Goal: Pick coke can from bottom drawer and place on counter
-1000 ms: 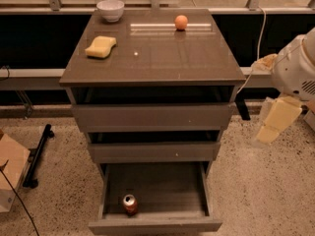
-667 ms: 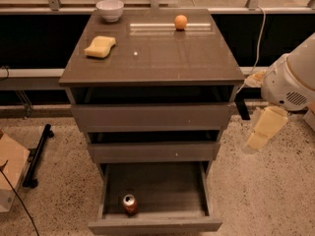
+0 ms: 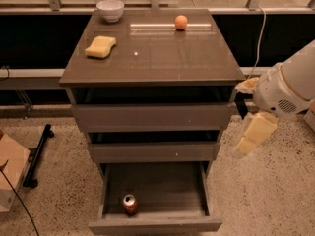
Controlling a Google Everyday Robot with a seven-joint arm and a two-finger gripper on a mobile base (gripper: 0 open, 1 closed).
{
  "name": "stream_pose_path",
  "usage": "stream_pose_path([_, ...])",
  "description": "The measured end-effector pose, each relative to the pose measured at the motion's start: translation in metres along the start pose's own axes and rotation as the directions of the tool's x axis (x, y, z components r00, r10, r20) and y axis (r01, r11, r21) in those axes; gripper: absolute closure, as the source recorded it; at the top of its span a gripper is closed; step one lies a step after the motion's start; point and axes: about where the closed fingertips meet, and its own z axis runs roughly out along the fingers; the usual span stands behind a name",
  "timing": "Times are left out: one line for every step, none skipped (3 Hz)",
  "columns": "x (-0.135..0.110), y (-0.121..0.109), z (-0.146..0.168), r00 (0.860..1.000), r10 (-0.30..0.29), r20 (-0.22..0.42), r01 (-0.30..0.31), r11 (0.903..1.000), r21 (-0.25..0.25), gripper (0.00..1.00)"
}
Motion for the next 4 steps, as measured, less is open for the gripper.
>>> stream_pose_path([-0.015,0.014,0.043,0.988,0.023,0.152,-0.014,0.9981,-0.06,0.0])
stream_pose_path([-0.023,0.023,0.081,0.966,0.055,0.254,-0.032,0.995,-0.095,0.0])
stream_pose_path([-0.025,0.023,0.079,0.966,0.052,0.253,-0.029,0.9954,-0.091,0.0])
stream_pose_path([-0.025,0.023,0.079,0.966,0.052,0.253,-0.029,0.9954,-0.091,0.0])
